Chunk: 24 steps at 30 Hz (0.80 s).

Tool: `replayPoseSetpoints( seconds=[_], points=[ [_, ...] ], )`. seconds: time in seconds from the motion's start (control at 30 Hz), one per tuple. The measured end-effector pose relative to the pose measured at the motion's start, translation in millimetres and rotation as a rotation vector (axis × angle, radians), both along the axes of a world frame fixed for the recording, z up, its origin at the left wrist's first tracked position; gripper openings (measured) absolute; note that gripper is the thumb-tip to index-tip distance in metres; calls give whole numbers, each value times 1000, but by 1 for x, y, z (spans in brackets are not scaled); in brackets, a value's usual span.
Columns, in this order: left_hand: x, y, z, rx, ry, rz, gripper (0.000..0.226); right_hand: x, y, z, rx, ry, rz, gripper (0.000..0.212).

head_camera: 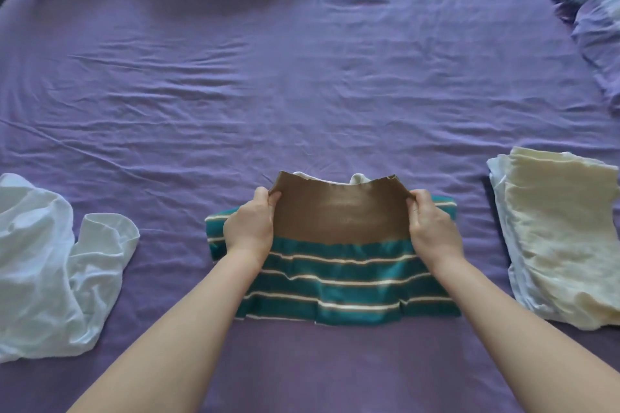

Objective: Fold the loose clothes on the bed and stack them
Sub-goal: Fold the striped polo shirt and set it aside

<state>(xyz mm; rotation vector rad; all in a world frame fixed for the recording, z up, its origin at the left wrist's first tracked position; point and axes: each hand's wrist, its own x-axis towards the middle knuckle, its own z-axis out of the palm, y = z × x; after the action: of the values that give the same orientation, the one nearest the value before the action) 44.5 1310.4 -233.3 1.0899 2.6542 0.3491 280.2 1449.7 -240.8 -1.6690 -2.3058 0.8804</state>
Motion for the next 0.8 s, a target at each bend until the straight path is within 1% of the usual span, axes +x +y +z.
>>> replayPoseSetpoints(
  seconds=[0.03,0.1,0.17,0.23,0.27,0.3,0.33,0.37,0.43,0.47,0.53,0.6,0.67,0.7,0.73,0.8],
  points=[
    [0,3,-4,-15,2,7,35,-3,1,-3,5,-7,5,23],
    [6,6,-6,19,4,40,31,-7,-2,-4,52,-4,36,23],
    [18,6,-9,89,106,3,40,-8,-11,-7,222,-23,142,35],
    [39,6,-12,166,290,-171,48,-8,-20,-12,414,-83,269,47],
    [51,6,-15,197,322,-279,49,-9,-23,-15,455,-130,329,50],
    [63,6,-21,195,314,-377,51,-11,-24,-20,456,-190,386,52],
    [74,7,-26,135,263,-444,54,-11,-24,-23,418,-264,432,53],
    [83,7,-32,13,195,-475,61,-11,-21,-28,365,-334,463,54],
    [89,9,-50,-244,120,-491,75,-4,-9,-37,275,-426,523,56],
    [90,12,-57,-340,100,-496,76,0,-1,-41,249,-452,559,57],
    [90,17,-61,-437,104,-505,79,7,16,-43,239,-501,628,62],
    [94,20,-54,-481,133,-487,81,11,31,-35,258,-540,629,71],
    [108,24,-39,-435,138,-444,80,14,47,-24,222,-565,580,80],
    [119,27,-30,-363,136,-442,77,15,53,-20,181,-577,570,82],
    [133,29,-22,-243,135,-459,68,17,58,-16,145,-588,575,83],
    [163,30,-12,2,121,-571,34,19,63,-12,122,-596,606,82]
  ],
)
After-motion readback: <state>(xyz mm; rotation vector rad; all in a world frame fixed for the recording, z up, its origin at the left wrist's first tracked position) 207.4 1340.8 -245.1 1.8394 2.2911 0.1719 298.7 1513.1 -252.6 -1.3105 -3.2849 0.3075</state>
